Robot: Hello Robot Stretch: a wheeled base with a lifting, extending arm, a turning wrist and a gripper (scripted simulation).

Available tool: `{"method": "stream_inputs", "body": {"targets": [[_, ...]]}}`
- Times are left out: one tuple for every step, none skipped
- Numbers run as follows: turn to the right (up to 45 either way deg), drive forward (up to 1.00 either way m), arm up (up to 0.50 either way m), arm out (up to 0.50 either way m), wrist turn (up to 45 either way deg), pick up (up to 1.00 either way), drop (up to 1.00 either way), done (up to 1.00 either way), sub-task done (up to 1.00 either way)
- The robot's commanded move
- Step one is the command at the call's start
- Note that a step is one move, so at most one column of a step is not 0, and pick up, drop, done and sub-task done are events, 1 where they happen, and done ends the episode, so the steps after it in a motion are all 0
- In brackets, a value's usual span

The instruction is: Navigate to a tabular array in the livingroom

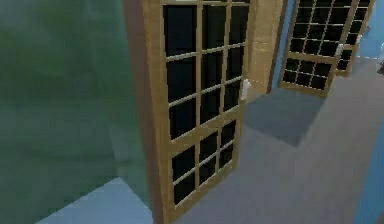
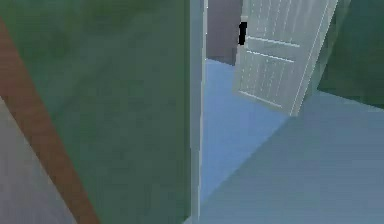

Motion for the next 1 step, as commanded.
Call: {"method": "stream_inputs", "body": {"targets": [[0.0, 0.65, 0.0, 0.0, 0.0, 0.0, 0.0, 0.0, 0.0]]}}
